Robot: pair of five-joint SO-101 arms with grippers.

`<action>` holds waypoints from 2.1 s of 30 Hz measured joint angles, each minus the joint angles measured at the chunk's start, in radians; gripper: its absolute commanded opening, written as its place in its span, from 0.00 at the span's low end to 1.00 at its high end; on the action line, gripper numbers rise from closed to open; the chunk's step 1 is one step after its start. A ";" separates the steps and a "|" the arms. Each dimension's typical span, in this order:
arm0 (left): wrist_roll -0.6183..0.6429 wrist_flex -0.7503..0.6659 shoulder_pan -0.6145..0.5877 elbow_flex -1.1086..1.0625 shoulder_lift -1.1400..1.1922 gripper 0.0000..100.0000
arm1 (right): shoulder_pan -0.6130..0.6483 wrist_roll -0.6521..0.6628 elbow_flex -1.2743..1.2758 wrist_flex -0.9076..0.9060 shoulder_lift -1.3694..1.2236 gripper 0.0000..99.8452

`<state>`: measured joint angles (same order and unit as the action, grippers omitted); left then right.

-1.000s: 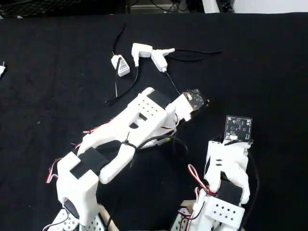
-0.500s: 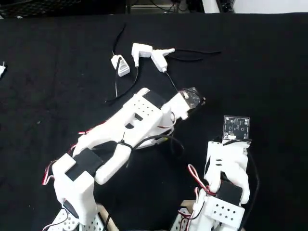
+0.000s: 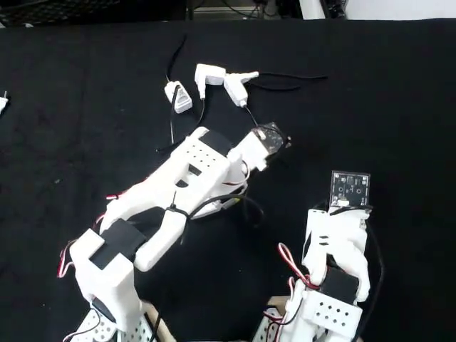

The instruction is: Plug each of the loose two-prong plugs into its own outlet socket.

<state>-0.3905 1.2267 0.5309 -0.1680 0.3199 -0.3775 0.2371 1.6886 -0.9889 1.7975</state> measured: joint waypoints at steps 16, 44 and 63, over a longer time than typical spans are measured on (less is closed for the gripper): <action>0.299 -0.129 0.092 -0.046 0.000 0.03 | -0.002 0.000 0.000 -0.002 0.000 0.01; 0.493 -0.003 -0.080 0.025 0.008 0.03 | -0.002 0.000 0.000 -0.002 0.000 0.01; 0.551 0.149 0.049 0.098 0.020 0.03 | -0.002 0.000 0.000 -0.002 0.002 0.01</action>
<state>0.1603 1.3755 0.5800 -0.0698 0.3399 -0.3790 0.2371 1.6886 -0.9904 1.7990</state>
